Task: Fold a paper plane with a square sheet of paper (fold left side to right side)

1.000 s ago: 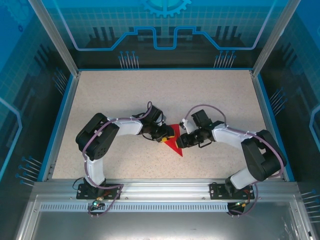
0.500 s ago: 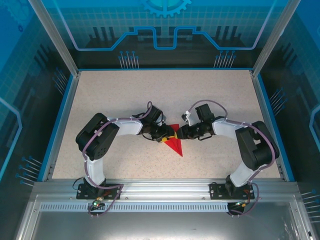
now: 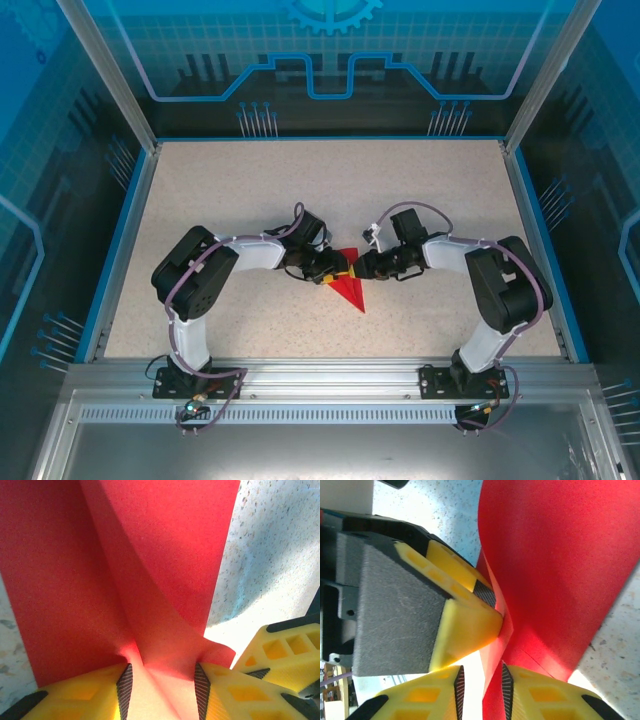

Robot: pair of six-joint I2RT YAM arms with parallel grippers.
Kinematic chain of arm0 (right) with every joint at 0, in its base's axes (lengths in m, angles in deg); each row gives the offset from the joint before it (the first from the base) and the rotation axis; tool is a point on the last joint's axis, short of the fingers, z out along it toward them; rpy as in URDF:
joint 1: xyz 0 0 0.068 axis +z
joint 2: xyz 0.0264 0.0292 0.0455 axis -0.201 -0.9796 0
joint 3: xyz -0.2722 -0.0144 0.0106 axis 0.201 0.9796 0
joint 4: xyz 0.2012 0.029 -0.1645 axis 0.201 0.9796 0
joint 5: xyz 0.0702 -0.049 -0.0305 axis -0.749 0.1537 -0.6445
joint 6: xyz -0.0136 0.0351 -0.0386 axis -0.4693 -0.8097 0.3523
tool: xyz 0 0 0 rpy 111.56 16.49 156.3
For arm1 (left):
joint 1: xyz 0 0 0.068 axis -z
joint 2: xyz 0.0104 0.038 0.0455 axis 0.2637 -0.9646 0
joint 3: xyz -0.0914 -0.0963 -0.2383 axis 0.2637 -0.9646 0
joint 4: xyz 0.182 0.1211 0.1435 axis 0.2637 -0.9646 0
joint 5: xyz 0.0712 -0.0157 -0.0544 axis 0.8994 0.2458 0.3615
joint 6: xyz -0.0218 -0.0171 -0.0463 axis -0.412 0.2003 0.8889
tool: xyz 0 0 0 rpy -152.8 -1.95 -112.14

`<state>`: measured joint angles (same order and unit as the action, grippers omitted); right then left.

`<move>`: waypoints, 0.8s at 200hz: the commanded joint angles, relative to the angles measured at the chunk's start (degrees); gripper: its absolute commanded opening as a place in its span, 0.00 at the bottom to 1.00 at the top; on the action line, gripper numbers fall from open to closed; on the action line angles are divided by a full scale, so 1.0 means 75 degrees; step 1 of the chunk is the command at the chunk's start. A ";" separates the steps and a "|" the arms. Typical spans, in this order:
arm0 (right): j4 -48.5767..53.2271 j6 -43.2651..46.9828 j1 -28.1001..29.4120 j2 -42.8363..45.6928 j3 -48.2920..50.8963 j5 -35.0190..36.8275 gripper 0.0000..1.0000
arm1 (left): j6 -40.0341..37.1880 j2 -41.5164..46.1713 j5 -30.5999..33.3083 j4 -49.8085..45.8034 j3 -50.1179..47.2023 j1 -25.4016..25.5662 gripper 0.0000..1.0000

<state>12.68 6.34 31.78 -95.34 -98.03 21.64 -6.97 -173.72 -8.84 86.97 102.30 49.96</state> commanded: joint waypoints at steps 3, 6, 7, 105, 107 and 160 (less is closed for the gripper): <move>-0.0209 -0.0091 -0.0188 -0.0079 0.0062 0.0187 0.28 | -0.0162 -0.0286 0.0276 -0.0428 0.0003 0.0019 0.41; -0.0227 -0.0102 -0.0197 -0.0082 0.0078 0.0174 0.28 | -0.0163 -0.0279 0.0286 -0.0421 0.0005 0.0019 0.41; -0.0231 -0.0102 -0.0202 -0.0082 0.0085 0.0167 0.28 | -0.0157 -0.0278 0.0287 -0.0420 0.0005 0.0018 0.41; -0.0479 -0.0219 -0.0145 -0.0361 0.0056 -0.0178 0.27 | -0.0156 -0.0278 0.0294 -0.0430 -0.0027 0.0018 0.41; -0.0481 -0.0229 -0.0148 -0.0366 0.0057 -0.0179 0.27 | -0.0161 -0.0278 0.0292 -0.0431 -0.0021 0.0017 0.41; -0.0376 -0.0203 -0.0119 -0.0412 0.0010 -0.0009 0.11 | -0.0163 -0.0266 0.0299 -0.0419 -0.0030 0.0017 0.41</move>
<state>9.43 4.46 31.04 -98.10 -97.96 21.59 -6.99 -173.72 -8.84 86.97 102.32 49.96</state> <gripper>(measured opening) 0.143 0.413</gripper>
